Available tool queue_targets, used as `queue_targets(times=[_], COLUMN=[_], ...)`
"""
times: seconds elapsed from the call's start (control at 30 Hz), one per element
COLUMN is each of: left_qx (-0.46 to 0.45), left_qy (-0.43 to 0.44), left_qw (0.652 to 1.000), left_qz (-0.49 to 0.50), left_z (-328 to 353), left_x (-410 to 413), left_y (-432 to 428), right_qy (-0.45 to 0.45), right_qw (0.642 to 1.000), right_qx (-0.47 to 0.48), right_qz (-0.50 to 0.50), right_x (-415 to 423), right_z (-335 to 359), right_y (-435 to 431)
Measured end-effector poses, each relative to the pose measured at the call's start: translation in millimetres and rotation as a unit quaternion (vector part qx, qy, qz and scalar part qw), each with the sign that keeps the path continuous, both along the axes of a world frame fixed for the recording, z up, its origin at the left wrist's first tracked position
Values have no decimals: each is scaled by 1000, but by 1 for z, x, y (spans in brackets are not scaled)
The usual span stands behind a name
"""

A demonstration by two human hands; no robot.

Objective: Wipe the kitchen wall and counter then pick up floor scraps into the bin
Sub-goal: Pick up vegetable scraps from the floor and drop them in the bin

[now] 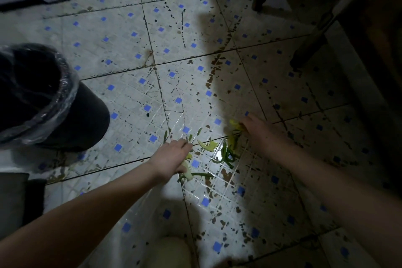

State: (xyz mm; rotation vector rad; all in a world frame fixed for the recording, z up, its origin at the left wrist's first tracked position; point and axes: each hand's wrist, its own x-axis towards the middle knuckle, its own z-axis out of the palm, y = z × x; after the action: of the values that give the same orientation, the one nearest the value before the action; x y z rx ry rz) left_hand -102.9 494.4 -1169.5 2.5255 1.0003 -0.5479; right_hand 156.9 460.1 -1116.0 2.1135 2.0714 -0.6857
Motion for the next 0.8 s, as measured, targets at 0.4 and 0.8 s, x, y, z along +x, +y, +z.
queue_targets(times=[0.4,0.8], left_qx=[26,69], left_qy=[-45,30], left_qw=[999,995], left_qz=[11,-69], left_z=[-3,-2], left_x=[-5,-2], left_y=[-5,5], right_qy=[12,1], right_qw=[1000,1000], right_qx=[9,12], right_qz=[4,15], right_x=[-4,-7], right_z=[4,6], right_y=[0,4])
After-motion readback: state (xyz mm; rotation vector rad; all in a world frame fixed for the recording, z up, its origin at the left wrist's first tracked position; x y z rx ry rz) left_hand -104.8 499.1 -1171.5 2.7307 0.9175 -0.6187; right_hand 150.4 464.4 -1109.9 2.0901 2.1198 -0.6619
